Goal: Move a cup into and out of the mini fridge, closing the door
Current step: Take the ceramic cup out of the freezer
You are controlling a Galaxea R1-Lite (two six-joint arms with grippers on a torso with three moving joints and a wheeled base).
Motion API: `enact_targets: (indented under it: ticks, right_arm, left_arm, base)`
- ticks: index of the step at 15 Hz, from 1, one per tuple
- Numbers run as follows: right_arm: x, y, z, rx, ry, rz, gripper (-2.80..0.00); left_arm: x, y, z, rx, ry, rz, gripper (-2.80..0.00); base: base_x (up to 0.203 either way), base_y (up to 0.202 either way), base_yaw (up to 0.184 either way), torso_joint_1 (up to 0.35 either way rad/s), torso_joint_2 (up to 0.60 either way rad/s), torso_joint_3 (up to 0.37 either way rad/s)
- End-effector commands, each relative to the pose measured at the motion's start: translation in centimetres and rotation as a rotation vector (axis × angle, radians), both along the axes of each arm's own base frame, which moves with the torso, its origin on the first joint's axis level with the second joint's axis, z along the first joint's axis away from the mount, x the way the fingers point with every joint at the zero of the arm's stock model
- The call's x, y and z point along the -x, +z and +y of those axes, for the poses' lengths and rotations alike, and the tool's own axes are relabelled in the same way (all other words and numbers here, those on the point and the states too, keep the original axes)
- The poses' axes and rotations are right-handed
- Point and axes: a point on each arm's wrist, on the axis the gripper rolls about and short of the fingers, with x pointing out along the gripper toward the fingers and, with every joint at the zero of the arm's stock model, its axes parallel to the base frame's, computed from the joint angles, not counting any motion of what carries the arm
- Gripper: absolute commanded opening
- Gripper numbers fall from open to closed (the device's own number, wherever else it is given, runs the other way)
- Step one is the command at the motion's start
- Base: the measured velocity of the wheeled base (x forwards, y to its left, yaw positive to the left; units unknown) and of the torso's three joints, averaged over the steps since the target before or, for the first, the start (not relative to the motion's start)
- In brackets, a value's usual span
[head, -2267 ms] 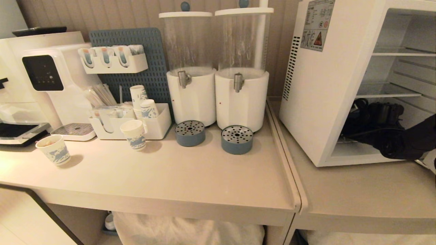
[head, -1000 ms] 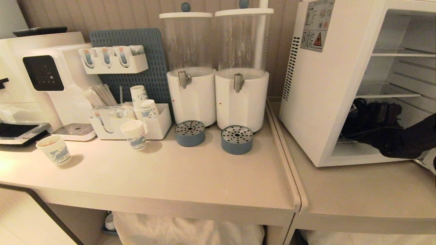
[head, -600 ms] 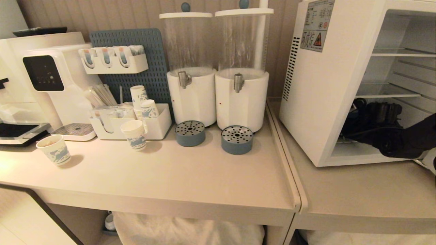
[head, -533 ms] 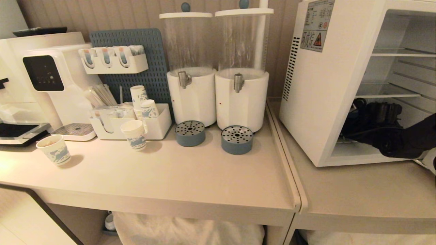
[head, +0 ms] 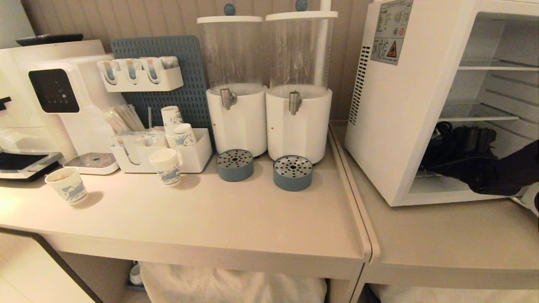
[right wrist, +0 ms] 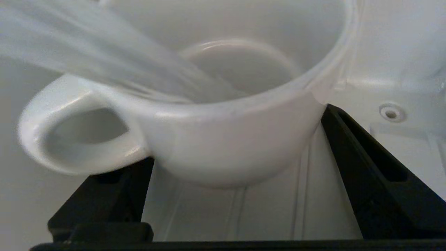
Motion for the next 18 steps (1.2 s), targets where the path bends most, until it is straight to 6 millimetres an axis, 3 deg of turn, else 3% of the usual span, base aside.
enact_targets:
  ticks: [1, 7, 18]
  right_arm:
    - [-0.5, 0.3, 0.1, 0.005, 0.008, -0.024, 0.00]
    - [-1.2, 1.2, 0.0, 0.014, -0.006, -0.047, 0.00]
    - [-0.1, -0.4, 0.0, 0.005, -0.003, 0.008, 0.00]
  left_arm:
    - [-0.3, -1.1, 0.0, 0.001, 0.000, 0.034, -2.80]
    - [-0.3, -1.1, 0.0, 0.001, 0.000, 0.034, -2.80]
    - [-0.3, -1.1, 0.0, 0.001, 0.000, 0.034, -2.80]
  base:
    - [0.000, 0.000, 0.000, 0.000, 0.00, 0.000]
    - [0.000, 0.000, 0.000, 0.000, 0.00, 0.000]
    - [0.000, 0.000, 0.000, 0.000, 0.00, 0.000]
